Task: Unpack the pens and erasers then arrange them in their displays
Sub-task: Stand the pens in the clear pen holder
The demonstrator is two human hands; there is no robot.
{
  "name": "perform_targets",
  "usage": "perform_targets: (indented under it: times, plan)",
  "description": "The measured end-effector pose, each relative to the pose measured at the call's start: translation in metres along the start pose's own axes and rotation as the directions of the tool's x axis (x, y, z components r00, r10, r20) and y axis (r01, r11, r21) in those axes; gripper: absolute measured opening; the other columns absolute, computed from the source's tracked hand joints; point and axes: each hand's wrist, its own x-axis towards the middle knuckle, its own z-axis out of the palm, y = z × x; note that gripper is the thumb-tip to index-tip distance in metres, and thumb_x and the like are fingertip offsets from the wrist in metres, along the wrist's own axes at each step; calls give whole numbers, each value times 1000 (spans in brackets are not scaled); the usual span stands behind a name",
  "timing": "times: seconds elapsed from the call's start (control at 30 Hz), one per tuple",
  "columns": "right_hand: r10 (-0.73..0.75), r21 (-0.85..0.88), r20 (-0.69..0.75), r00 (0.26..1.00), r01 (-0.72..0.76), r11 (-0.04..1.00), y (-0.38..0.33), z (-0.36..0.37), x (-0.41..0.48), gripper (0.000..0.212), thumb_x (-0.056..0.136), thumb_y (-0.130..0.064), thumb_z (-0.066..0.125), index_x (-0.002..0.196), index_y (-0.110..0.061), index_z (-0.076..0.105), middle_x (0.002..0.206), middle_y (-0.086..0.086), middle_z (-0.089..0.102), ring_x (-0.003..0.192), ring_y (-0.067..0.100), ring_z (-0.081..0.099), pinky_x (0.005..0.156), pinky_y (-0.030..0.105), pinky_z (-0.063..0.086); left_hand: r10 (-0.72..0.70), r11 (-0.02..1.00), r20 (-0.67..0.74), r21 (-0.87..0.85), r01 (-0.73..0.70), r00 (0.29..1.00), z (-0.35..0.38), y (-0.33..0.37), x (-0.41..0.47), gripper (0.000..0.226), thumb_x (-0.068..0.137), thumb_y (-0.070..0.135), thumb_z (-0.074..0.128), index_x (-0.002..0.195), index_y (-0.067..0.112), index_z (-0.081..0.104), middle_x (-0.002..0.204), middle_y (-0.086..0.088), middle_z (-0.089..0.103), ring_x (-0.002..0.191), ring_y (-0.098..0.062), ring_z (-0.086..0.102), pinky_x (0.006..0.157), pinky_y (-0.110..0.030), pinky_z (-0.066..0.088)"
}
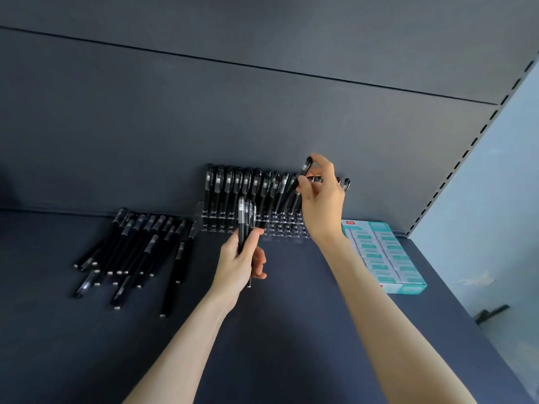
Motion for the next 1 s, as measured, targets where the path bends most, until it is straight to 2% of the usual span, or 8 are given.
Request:
perform_targets:
  times: [0.13,0.27,0.4,0.47,0.6,0.87,1.0]
  plan:
    - [-12,-20,35,999,13,1000,7,7,-2,37,93,-6,50,127,-20,47,99,-2,57,72,27,61,70,21,44,23,1000,20,8,-23,1000,2,-2,0,23,96,35,50,103,15,59,54,3,53,42,-10,41,46,-25,46]
    - [-18,-78,68,998,23,997,10,11,-2,39,91,-5,54,127,-18,47,87,-15,53,62,17,53,65,22,43,1,1000,30,-24,0,1000,1,-5,1,20,97,35,48,102,21,62,54,4,48,42,-9,34,41,-23,34]
    - [-53,-152,139,989,74,986,11,11,-4,31,91,-6,56,121,-13,50,86,-6,57,69,21,59,71,41,52,-13,999,27,-46,15,1000,1,-5,2,20,98,35,48,102,20,62,54,5,46,42,-8,32,40,-22,30]
    - [-71,-173,162,984,99,980,13,11,-5,29,91,-7,56,119,-12,52,83,-5,58,70,23,60,70,44,52,-9,999,28,-47,11,1000,1,-5,2,20,98,35,48,101,20,62,54,5,46,42,-8,32,40,-22,30]
    - [-108,-196,155,982,138,971,15,10,-4,27,90,-7,57,117,-12,54,78,-1,62,67,23,58,67,44,51,-11,999,31,-46,13,999,1,-6,3,20,97,35,49,101,20,62,54,5,47,42,-9,32,40,-22,31]
    - [-59,-269,216,975,118,956,18,12,-3,28,91,-8,56,118,-14,54,79,1,66,69,21,59,70,39,51,-12,999,45,-37,13,999,-1,-7,2,18,97,35,50,97,24,64,55,4,48,42,-9,33,41,-22,32]
    - [-53,-263,202,978,106,959,17,8,-6,31,90,-5,55,121,-13,56,80,0,64,67,20,57,70,36,50,-19,999,57,-42,22,998,-1,-7,1,18,97,34,51,96,23,65,56,4,49,43,-10,34,41,-21,33]
